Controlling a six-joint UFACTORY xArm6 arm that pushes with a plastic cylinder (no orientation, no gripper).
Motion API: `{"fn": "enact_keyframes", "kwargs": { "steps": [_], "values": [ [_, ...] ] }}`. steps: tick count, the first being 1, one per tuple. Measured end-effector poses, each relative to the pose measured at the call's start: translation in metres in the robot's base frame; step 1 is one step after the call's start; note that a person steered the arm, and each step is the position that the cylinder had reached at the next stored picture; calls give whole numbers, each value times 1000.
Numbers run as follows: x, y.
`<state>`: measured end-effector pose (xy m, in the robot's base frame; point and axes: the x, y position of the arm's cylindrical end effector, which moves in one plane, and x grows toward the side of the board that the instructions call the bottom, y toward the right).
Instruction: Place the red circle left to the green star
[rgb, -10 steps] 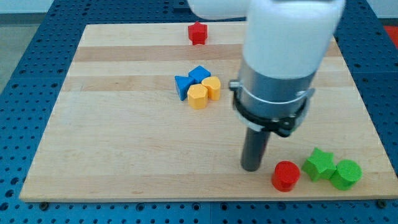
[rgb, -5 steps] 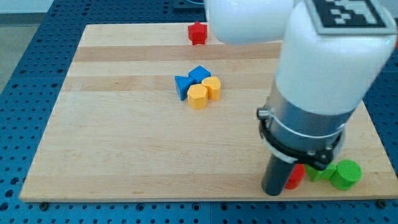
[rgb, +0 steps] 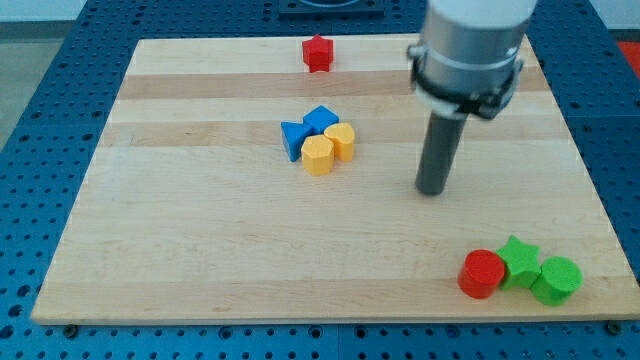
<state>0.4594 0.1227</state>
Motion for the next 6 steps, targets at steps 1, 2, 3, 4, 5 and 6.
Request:
{"fn": "enact_keyframes", "kwargs": {
  "steps": [1, 2, 3, 4, 5, 6],
  "values": [
    [-51, 19],
    [-112, -1],
    [-161, -44],
    [-163, -128],
    [-181, -207],
    [-230, -238]
  ]
}}
